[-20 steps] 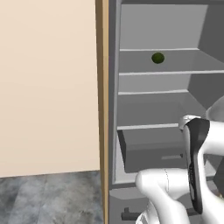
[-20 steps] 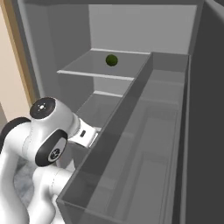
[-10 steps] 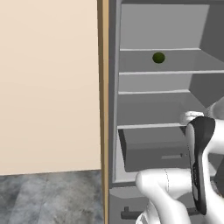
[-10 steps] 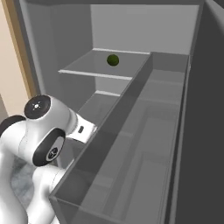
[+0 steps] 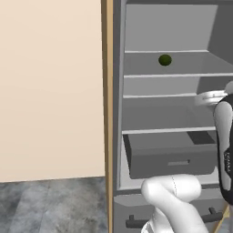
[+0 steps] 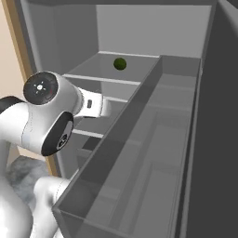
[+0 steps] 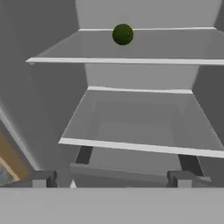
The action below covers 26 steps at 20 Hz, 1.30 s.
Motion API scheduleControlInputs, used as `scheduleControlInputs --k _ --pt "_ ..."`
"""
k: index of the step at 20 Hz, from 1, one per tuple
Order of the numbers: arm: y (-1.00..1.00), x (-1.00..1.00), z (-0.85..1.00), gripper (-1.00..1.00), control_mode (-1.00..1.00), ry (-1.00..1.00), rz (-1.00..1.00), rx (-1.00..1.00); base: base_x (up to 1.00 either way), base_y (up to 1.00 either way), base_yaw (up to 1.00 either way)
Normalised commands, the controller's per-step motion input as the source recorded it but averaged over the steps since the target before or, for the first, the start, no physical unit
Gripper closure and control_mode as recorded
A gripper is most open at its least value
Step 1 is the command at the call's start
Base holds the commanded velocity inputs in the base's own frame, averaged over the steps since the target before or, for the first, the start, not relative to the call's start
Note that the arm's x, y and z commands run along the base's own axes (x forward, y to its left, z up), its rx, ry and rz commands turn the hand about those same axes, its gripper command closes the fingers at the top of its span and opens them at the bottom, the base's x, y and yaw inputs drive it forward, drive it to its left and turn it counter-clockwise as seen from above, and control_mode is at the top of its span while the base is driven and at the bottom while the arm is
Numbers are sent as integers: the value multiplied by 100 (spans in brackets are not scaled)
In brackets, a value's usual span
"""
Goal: Place one lime and one steak in each tupperware on the nearby counter, to pack two identical lunches.
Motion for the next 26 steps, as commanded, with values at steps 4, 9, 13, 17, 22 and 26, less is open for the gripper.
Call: scheduleControlInputs --k 4,9,13,17,22,26 --pt "11 35 100 -100 -100 0 0 -14 0 0 0" --pt "7 16 67 -100 -100 3 -2 -11 0 0 0" --pt "0 3 0 -100 -100 0 0 -1 0 0 0" --pt "0 41 -23 -100 -100 0 -3 0 0 0 0" --pt "24 78 -15 -100 -100 0 -19 0 0 0 0" --pt "30 72 -13 -100 -100 0 -22 0 0 0 0"
